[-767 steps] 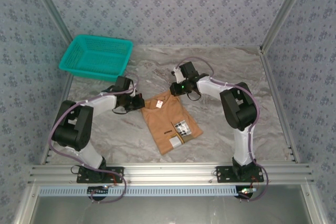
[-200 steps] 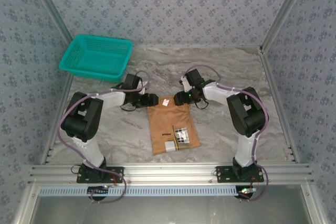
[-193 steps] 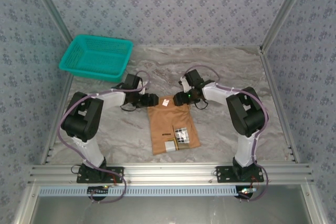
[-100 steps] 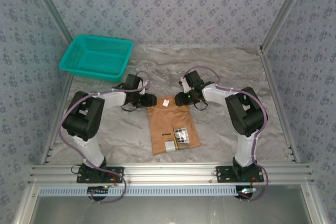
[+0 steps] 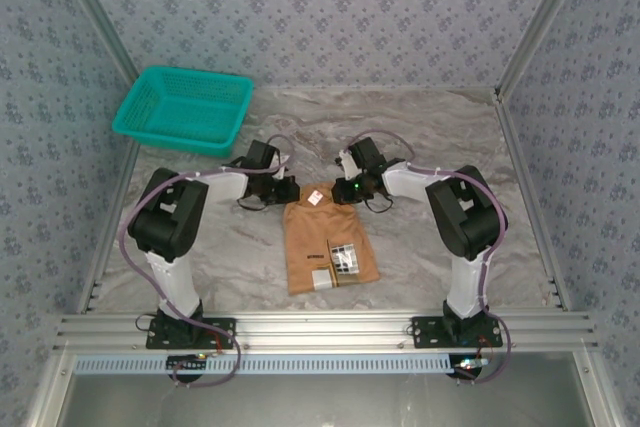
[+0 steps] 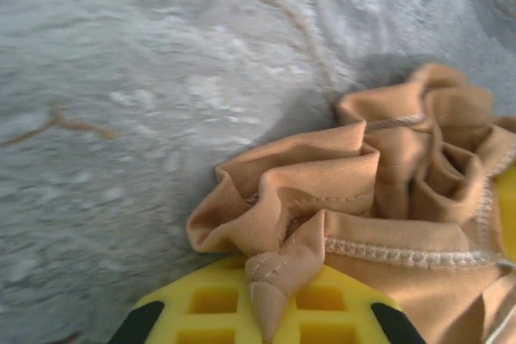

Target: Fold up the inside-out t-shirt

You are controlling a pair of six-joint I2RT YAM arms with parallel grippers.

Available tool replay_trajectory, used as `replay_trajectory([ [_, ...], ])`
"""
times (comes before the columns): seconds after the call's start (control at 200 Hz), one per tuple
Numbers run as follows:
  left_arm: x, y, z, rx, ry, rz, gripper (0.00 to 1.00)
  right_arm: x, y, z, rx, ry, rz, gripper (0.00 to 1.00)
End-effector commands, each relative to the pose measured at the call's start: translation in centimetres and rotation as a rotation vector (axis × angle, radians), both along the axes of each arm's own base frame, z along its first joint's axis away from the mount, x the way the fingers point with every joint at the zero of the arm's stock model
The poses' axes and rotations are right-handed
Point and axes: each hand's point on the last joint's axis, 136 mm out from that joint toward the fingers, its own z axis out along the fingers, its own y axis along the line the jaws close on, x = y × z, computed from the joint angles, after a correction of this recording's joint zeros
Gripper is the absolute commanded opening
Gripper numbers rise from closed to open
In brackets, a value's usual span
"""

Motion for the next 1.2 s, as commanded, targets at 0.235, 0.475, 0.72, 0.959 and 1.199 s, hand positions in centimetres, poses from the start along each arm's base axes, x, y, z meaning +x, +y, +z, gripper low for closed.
replay_trajectory([
  [0.235, 6.0, -0.8, 13.8, -0.151, -0.317, 0.007, 0.00, 6.7, -0.6, 14.2, 0.196, -0.347, -0.026, 0.00],
  [0.475, 6.9, -1.5, 24.3, -0.207, -0.521, -0.041, 0.00, 8.0, -1.7, 25.7, 0.290, -0.627, -0.027, 0.00],
  [0.72, 1.8, -1.9, 20.0, -0.197, -0.466, -0.079, 0.00, 2.9, -2.8, 21.8, 0.286, -0.635, 0.029, 0.00],
  [0.959, -5.6, -2.3, 13.2, -0.191, -0.320, -0.117, 0.00, -5.3, -4.7, 14.1, 0.276, -0.502, -0.006, 0.02],
  [1.199, -5.0, -2.7, 12.2, -0.153, -0.322, -0.109, 0.00, -5.9, -6.5, 11.3, 0.183, -0.422, -0.111, 0.04],
])
